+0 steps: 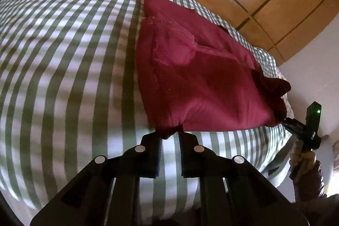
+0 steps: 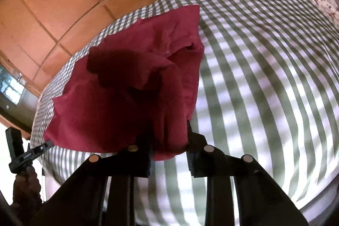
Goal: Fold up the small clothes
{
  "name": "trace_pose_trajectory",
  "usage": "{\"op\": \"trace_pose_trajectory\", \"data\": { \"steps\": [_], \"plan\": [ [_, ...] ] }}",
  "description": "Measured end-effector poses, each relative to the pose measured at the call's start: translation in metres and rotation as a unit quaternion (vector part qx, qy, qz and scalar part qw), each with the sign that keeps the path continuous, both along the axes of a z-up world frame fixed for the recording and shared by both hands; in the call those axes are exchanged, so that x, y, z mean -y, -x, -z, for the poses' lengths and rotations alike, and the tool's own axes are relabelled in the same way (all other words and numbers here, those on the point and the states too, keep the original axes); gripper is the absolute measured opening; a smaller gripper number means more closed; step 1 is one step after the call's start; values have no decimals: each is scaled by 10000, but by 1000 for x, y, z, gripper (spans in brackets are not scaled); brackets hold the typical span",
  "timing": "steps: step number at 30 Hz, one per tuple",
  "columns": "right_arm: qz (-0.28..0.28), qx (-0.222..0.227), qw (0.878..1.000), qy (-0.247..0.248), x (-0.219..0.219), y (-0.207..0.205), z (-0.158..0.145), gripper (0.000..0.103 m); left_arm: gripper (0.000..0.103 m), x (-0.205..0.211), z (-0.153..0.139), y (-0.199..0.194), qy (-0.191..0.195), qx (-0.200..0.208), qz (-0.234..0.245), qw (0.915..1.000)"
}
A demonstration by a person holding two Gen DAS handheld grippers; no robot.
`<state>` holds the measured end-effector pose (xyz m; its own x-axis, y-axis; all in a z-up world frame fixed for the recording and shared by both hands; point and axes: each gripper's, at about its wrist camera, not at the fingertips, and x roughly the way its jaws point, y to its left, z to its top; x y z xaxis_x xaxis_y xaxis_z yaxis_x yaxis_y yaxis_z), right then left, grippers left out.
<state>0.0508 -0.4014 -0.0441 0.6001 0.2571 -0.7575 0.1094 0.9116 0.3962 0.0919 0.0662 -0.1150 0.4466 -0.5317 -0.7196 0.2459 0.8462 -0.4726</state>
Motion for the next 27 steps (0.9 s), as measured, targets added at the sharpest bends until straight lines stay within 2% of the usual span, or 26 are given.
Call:
{"op": "trace_pose_trajectory", "data": {
  "steps": [5, 8, 9, 10, 11, 12, 13, 15, 18, 19, 21, 23, 24, 27],
  "plan": [
    [-159, -132, 9997, 125, -9, 42, -5, 22, 11, -10, -2, 49, 13, -94, 145, 9998],
    [-311, -200, 9980, 510, -18, 58, -8, 26, 11, -13, -3, 79, -117, -126, 287, 9994],
    [-335, -181, 9965, 742, -23, 59, -10, 36, 11, -12, -4, 85, -200, -105, 319, 9992],
    [-367, -87, 9944, 992, -27, 59, -13, 52, 12, -11, -5, 90, -329, -75, 370, 9987],
    [-413, 8, 9929, 1119, -29, 58, -16, 61, 12, -10, -8, 90, -402, -41, 342, 9986],
    [-452, 168, 9905, 1286, -34, 55, -22, 74, 17, -10, -9, 87, -407, -8, 301, 9987],
    [-487, 320, 9873, 1476, -39, 50, -27, 78, 26, -12, -12, 83, -346, 28, 279, 9990],
    [-576, 480, 9808, 1801, -49, 40, -32, 81, 37, -11, -17, 74, -328, 103, 122, 9993],
    [-856, 581, 9707, 2169, -66, 21, -31, 80, 39, -9, -23, 56, -281, 246, -27, 9993],
    [-893, 601, 9682, 2260, -70, 13, -30, 69, 39, -7, -24, 48, -343, 312, -95, 9989],
    [-548, 607, 9746, 2084, -61, 0, -34, 55, 39, -7, -24, 34, -373, 358, -231, 9984],
    [25, 683, 9842, 1632, -38, -11, -38, 61, 39, -7, -24, 20, -316, 303, -319, 9985],
    [378, 720, 9864, 1428, -23, -16, -40, 71, 39, -8, -24, 15, -306, 266, -382, 9984],
    [788, 638, 9848, 1411, 1, -22, -43, 72, 39, -6, -20, 1, -305, 189, -472, 9982]
  ]
}}
